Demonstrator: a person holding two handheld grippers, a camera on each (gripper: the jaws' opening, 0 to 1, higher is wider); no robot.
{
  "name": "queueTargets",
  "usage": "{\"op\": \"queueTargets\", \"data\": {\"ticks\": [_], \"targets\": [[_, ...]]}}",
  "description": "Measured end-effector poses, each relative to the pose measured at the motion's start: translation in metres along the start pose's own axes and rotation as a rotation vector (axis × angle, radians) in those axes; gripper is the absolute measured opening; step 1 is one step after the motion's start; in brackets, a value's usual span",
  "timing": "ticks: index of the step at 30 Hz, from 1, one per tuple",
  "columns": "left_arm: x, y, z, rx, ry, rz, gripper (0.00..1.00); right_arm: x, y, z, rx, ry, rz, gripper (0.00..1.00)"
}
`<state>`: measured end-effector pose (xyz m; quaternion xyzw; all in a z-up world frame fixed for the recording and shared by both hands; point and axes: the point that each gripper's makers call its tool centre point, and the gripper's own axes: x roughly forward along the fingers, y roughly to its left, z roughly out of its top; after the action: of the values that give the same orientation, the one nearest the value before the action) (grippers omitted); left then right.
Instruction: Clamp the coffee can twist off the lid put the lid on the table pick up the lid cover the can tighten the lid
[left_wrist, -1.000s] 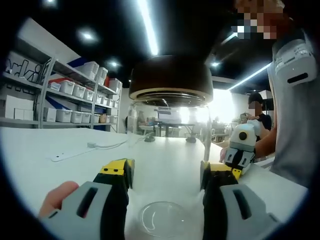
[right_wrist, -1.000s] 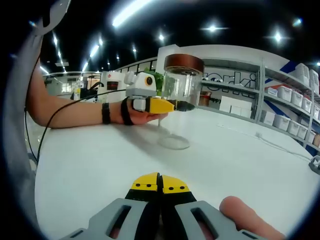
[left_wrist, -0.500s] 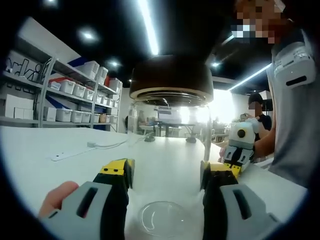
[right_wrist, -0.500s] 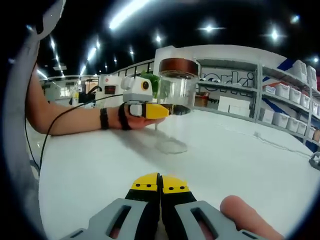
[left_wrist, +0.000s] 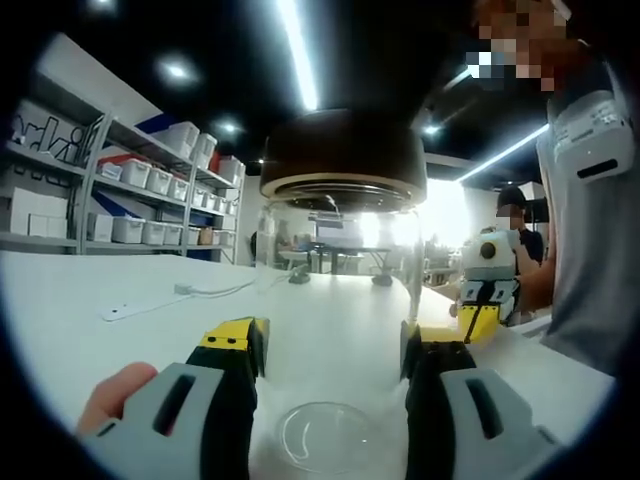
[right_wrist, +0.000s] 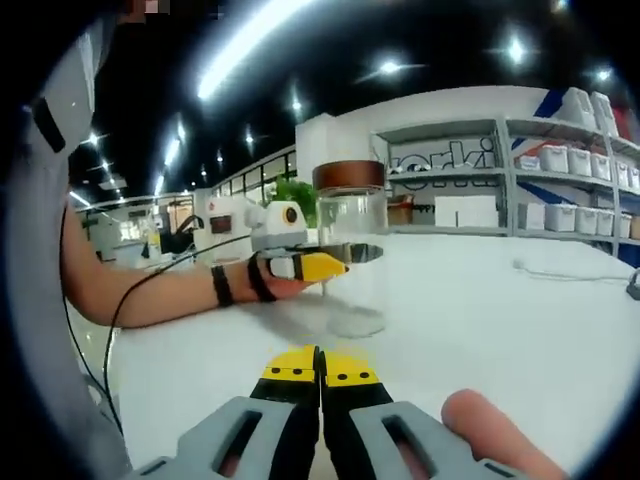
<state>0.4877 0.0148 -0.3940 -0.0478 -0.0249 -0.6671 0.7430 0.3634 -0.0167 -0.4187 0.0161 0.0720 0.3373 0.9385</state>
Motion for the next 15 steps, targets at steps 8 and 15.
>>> {"op": "queueTargets", "data": {"ticks": [8, 15], "targets": [[-0.001, 0.005, -0.002, 0.003, 0.002, 0.002, 0.49, 0.004, 0.000, 0.019, -0.064, -0.006, 0.013, 0.00], [0.000, 0.006, -0.003, 0.004, 0.005, -0.005, 0.49, -0.003, -0.003, 0.026, -0.078, -0.005, -0.020, 0.00]]}}
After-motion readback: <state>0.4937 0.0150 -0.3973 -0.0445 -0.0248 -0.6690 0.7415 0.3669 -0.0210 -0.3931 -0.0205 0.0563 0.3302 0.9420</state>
